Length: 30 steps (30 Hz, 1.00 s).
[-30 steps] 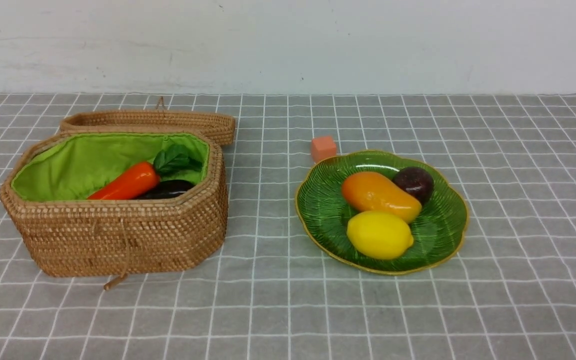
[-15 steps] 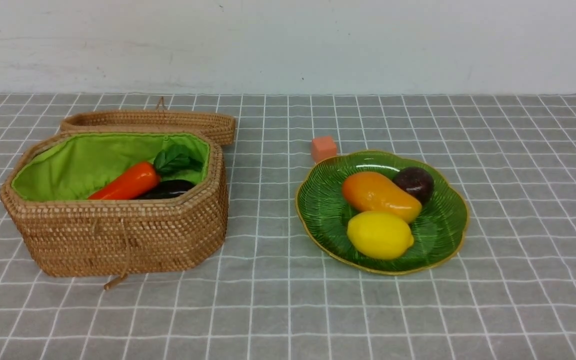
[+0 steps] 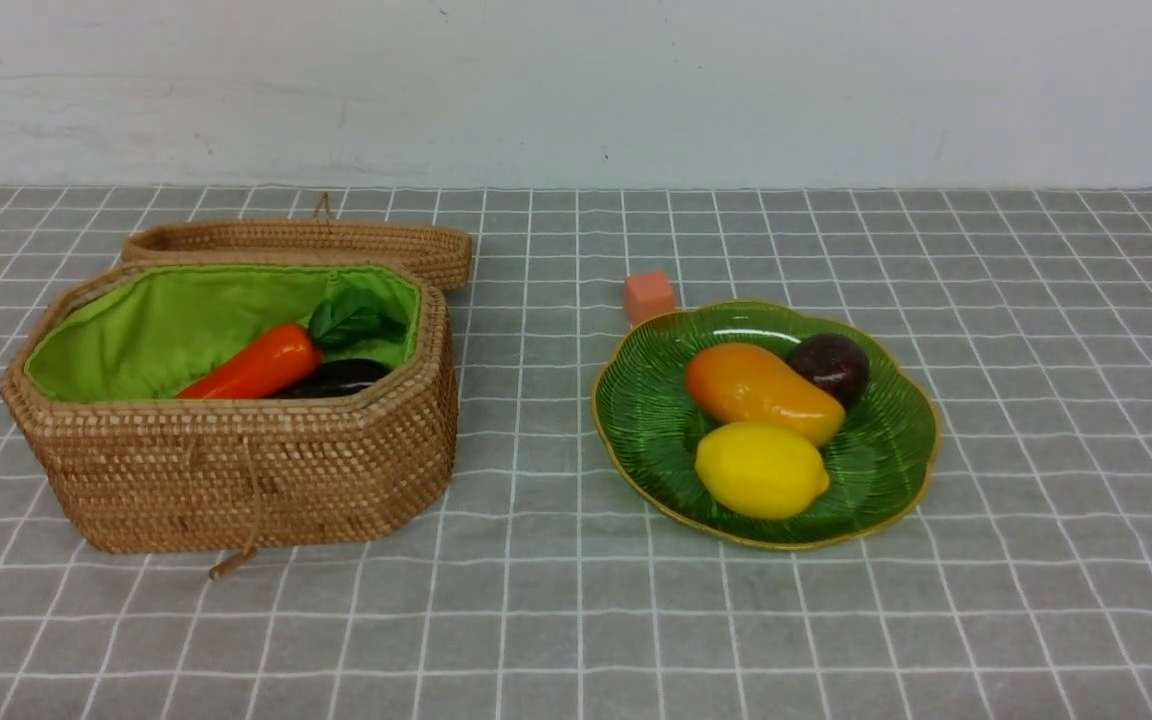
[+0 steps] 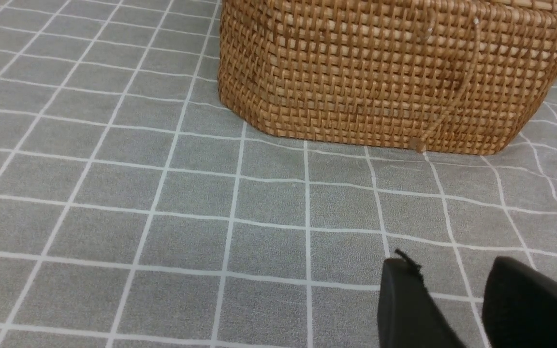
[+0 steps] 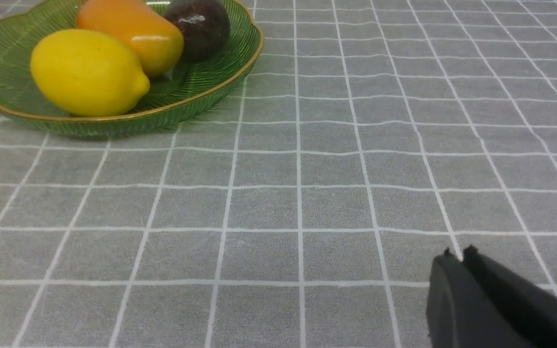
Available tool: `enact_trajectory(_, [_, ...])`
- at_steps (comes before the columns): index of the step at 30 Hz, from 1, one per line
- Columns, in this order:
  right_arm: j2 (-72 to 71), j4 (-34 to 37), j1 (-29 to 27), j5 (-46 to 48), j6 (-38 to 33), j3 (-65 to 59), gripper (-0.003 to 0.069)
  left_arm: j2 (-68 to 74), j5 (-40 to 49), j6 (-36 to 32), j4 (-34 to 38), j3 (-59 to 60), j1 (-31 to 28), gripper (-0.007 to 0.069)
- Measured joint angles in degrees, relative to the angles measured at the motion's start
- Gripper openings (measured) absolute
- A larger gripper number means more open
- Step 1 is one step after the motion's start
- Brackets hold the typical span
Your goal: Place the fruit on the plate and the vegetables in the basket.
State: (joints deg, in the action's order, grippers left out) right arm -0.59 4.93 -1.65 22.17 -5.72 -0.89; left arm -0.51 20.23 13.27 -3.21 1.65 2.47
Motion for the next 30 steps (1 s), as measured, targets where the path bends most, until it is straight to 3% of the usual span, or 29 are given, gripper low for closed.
enact_trajectory(30, [0.0, 0.2, 0.0, 0.0, 0.0, 0.0, 0.0062, 0.0, 0.0, 0.0, 0.0, 0.0, 0.0, 0.0239])
